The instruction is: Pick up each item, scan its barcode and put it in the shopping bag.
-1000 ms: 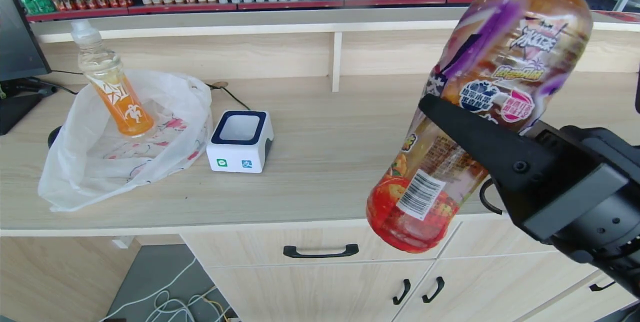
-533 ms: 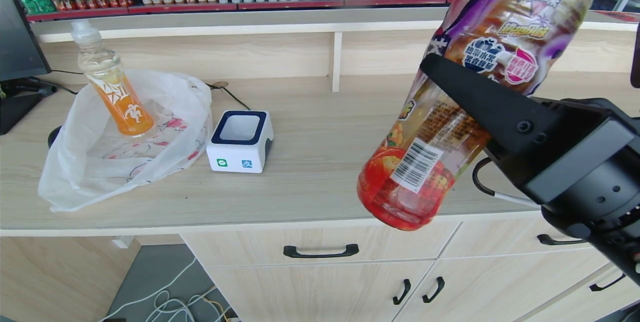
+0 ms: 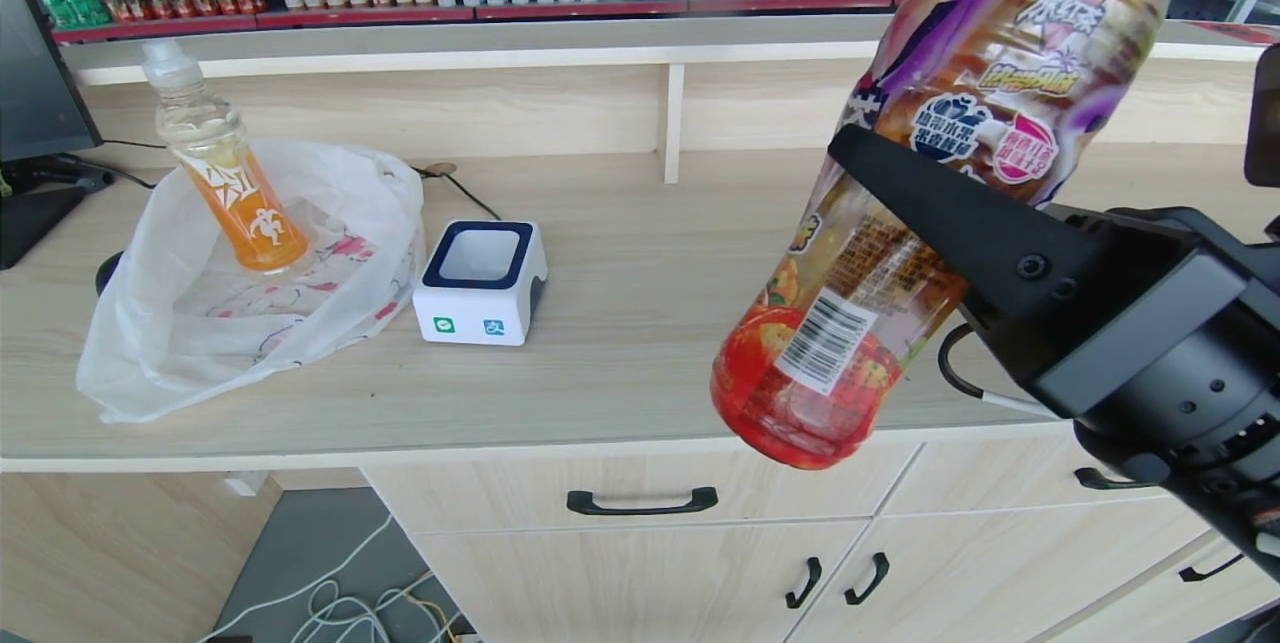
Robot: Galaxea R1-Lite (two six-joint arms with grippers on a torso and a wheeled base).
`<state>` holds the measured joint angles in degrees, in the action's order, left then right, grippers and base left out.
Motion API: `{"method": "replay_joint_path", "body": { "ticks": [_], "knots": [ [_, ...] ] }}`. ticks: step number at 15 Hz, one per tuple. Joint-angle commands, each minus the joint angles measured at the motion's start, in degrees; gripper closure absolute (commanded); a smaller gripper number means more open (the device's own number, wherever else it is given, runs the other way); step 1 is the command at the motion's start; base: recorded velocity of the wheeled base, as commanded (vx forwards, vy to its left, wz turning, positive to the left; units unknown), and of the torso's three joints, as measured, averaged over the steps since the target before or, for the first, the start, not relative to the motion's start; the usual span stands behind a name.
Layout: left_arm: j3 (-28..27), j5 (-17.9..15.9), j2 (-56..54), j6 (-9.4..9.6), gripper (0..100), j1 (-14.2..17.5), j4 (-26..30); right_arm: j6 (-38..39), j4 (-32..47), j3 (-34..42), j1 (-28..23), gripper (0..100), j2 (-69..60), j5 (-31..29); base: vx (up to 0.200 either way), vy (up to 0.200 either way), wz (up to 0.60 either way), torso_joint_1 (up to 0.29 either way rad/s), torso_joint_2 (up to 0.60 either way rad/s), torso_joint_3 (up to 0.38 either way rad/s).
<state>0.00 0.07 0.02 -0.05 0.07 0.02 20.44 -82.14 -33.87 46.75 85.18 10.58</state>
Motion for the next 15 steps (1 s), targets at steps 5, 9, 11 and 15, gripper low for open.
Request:
{"method": "replay_joint_path", "body": {
  "ticks": [5, 9, 11, 15],
  "knots": [
    [0.0, 0.01, -0.02, -0.04, 0, 0.01, -0.02, 0.47, -0.04, 0.03, 0.01, 100, 0.17, 0.05, 0.0, 0.0, 0.0, 0.0, 0.0, 0.0],
    [0.0, 0.01, -0.02, -0.04, 0, 0.01, -0.02, 0.56, -0.13, 0.64, 0.09, 100, 0.34, -0.03, 0.0, 0.0, 0.0, 0.0, 0.0, 0.0],
    [0.0, 0.01, -0.02, -0.04, 0, 0.01, 0.06, 0.47, -0.21, 2.84, 0.53, 100, -0.19, -0.03, 0.0, 0.0, 0.0, 0.0, 0.0, 0.0],
    [0.0, 0.01, -0.02, -0.04, 0, 0.01, 0.06, -1.28, -0.21, 4.77, 0.53, 100, -0.19, -0.12, 0.0, 0.0, 0.0, 0.0, 0.0, 0.0]
  ]
}}
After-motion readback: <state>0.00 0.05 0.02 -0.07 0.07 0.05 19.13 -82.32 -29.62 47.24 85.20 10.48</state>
